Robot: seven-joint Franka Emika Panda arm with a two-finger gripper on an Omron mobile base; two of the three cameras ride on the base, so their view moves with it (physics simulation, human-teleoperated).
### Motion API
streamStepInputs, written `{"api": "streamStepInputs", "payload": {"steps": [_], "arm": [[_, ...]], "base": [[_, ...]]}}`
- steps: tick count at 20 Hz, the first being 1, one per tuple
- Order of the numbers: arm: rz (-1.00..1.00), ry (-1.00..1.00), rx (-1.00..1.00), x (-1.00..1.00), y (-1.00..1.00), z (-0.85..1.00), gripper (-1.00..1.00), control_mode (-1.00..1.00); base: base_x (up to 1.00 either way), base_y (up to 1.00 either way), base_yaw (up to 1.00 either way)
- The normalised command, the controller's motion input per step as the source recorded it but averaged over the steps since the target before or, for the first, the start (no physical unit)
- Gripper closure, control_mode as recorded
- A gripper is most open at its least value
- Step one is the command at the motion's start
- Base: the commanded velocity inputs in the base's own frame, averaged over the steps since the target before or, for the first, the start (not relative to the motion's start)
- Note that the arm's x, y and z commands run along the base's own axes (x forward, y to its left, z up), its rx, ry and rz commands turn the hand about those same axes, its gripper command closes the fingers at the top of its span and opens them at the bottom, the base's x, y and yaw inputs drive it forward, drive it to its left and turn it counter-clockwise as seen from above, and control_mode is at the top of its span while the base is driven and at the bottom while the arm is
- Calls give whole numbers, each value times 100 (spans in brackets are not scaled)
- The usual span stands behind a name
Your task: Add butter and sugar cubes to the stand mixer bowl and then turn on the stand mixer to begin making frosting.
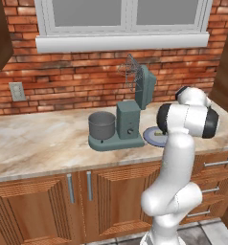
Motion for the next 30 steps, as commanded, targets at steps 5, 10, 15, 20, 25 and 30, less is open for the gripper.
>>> {"api": "streamStepInputs", "payload": {"steps": [5, 10, 15, 20, 25, 30], "arm": [[0, -1, 0, 36, 0, -29, -100, -100], [0, 0, 0, 46, 0, -27, -100, -100], [0, -1, 0, 33, 0, -19, -100, -100], [0, 0, 0, 17, 0, -26, -100, -100], [0, 0, 0, 16, 0, -26, -100, -100], [0, 0, 0, 1, 0, -22, -100, -100]], "base": [[0, 0, 0], [0, 0, 0], [0, 0, 0], [0, 0, 0], [0, 0, 0], [0, 0, 0]]}}
